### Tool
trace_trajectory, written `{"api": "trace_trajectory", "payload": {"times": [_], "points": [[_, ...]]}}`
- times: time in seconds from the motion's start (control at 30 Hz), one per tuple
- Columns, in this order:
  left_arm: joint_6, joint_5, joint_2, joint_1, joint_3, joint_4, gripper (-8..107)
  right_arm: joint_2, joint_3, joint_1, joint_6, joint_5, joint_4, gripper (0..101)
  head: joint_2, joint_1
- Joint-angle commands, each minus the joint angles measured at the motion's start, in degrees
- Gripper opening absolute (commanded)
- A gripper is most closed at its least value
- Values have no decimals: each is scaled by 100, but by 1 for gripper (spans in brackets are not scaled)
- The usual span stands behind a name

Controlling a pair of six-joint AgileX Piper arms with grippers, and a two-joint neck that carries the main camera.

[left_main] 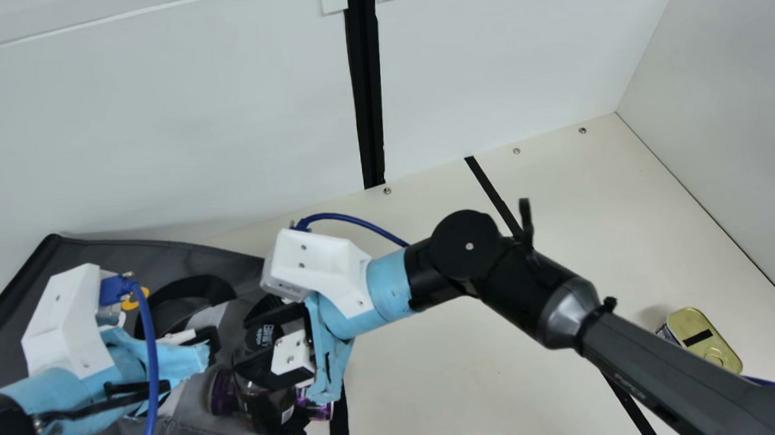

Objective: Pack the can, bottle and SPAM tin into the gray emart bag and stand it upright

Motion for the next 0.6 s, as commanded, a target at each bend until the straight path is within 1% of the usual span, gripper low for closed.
{"api": "trace_trajectory", "payload": {"times": [0.0,0.33,0.57], "points": [[0,0,0,0,0,0,-8,136,-45,39,-12,-39,8,0,-14,-130],[0,0,0,0,0,13,-8,693,-315,239,-33,-289,18,0,-14,-130],[0,0,0,0,0,25,-8,979,-510,352,81,-430,-172,0,-14,-130]]}}
